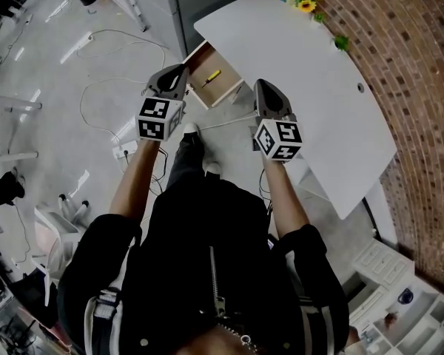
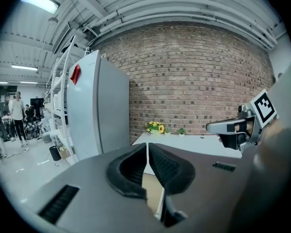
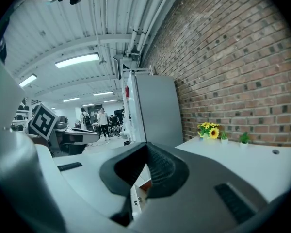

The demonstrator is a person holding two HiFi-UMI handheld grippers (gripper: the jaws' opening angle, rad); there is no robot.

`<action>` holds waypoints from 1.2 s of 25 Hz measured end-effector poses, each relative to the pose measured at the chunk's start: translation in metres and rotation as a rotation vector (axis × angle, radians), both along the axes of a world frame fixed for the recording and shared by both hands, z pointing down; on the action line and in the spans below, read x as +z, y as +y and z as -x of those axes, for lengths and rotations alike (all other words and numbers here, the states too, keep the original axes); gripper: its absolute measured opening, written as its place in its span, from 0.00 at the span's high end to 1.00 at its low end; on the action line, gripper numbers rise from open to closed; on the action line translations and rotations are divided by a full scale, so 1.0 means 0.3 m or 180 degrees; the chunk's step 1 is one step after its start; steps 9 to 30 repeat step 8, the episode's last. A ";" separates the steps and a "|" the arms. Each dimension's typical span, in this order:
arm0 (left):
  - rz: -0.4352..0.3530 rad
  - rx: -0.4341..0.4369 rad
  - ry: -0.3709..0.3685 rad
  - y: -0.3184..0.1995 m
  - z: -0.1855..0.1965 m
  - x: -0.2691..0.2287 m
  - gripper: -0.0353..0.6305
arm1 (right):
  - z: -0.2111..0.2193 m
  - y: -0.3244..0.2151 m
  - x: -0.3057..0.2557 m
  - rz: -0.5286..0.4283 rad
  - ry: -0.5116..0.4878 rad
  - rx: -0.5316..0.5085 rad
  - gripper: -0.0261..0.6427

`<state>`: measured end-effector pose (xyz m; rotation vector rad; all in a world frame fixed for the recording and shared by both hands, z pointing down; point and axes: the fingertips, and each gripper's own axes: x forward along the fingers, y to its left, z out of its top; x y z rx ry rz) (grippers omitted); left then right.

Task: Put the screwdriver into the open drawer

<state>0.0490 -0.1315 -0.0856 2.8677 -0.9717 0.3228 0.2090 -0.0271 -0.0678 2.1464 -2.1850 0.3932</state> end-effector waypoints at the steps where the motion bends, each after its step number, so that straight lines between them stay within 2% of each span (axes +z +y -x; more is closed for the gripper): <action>1: 0.0010 -0.0001 -0.0006 0.005 0.001 0.006 0.90 | 0.001 0.005 0.005 0.0009 -0.0004 -0.0001 0.95; 30: 0.0029 0.0029 -0.0018 0.009 -0.009 0.012 0.90 | 0.002 0.008 0.017 0.0041 -0.0020 0.0016 0.95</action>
